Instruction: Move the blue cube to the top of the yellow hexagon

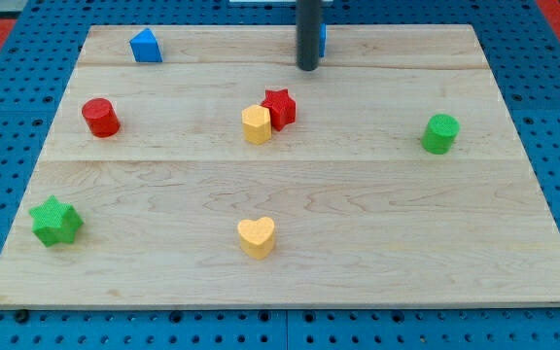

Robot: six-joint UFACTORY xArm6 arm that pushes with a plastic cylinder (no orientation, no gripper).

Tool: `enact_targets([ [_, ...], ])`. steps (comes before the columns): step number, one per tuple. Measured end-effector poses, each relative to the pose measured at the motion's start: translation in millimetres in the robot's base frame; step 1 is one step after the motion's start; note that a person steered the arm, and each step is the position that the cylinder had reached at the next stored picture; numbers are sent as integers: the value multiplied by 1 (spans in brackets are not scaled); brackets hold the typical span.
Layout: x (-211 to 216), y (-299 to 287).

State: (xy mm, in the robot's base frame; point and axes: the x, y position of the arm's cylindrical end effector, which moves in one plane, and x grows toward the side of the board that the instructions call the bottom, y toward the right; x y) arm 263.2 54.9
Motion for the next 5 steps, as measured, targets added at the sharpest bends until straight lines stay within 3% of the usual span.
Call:
enact_targets([
  [1,-29,36],
  [2,-59,28],
  [3,-70,-33],
  [5,-51,-45],
])
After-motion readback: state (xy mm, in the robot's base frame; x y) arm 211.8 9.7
